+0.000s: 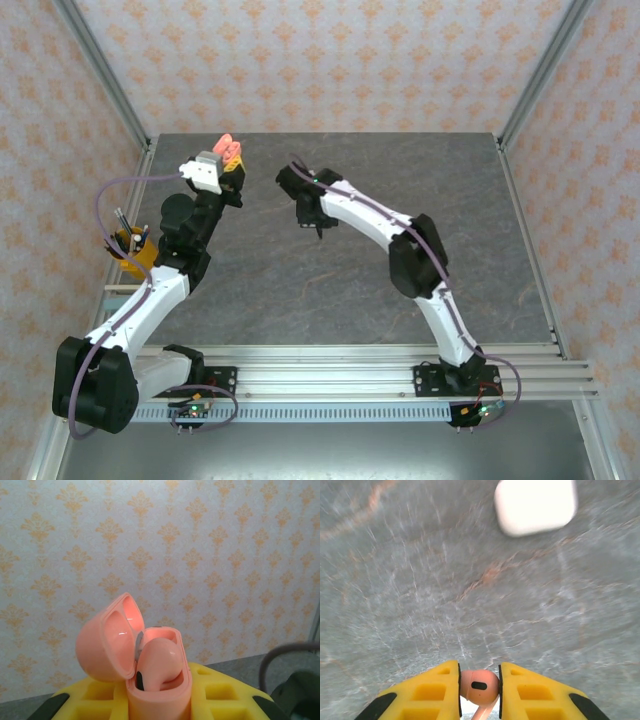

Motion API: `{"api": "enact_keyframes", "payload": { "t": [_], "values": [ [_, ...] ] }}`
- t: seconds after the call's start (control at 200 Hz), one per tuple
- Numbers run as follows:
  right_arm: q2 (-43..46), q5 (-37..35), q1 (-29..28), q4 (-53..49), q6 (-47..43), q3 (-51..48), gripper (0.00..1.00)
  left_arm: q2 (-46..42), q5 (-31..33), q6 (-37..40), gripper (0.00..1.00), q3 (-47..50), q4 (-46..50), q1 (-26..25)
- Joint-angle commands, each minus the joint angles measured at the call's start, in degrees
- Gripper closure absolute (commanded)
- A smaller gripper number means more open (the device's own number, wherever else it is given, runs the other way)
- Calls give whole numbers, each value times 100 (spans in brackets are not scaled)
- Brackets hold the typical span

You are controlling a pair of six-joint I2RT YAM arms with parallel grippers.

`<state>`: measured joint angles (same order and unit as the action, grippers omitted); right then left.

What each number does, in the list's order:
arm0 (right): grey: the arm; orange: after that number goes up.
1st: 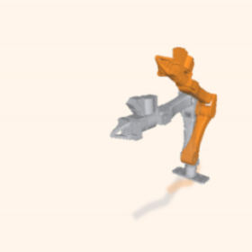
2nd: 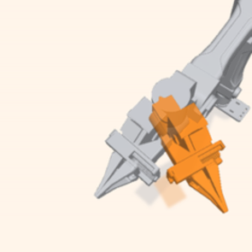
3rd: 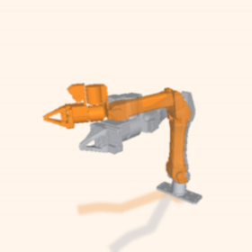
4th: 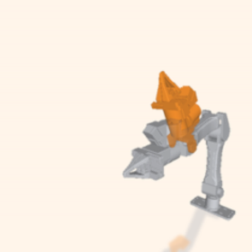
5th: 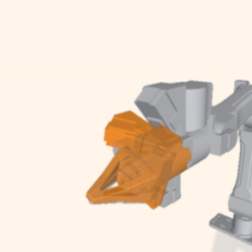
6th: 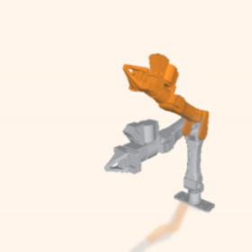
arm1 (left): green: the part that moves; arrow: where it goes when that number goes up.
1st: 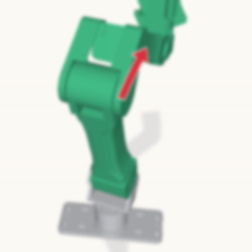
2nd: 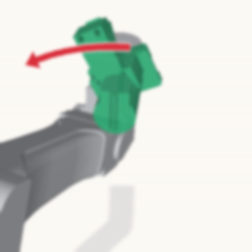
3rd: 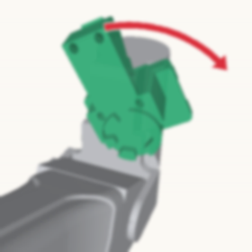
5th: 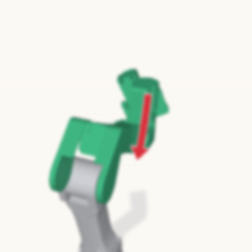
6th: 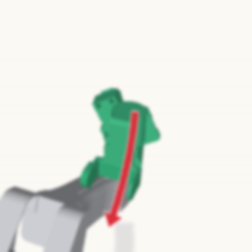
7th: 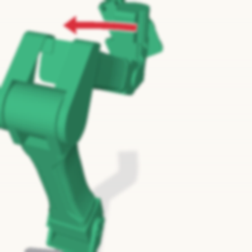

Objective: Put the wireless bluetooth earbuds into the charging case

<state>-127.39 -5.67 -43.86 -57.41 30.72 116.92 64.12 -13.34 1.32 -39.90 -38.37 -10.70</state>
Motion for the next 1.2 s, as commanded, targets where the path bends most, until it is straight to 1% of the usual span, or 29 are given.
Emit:
{"api": "enact_keyframes", "payload": {
  "t": [0.0,0.205,0.365,0.555,0.761,0.871,1.196],
  "values": [
    [874,-478,133,483,-210,-355,79,30,-519,-101,100,-97,-45,38],
    [2126,-684,288,1070,-741,-792,78,329,-1533,-152,100,-251,-2,-55],
    [3002,-785,307,1592,-1229,-1033,78,619,-2189,-7,100,-484,197,-335],
    [3836,-689,307,2171,-1656,-1365,77,1066,-2700,175,100,-952,467,-734],
    [4386,-145,307,2682,-1906,-1746,76,1636,-3217,149,100,-1634,593,-1037],
    [4593,15,307,2988,-2046,-2006,76,1885,-3331,141,100,-1961,633,-1174],
    [4575,180,307,3192,-2127,-2157,76,2199,-3495,52,100,-2478,647,-1399]
  ]
}}
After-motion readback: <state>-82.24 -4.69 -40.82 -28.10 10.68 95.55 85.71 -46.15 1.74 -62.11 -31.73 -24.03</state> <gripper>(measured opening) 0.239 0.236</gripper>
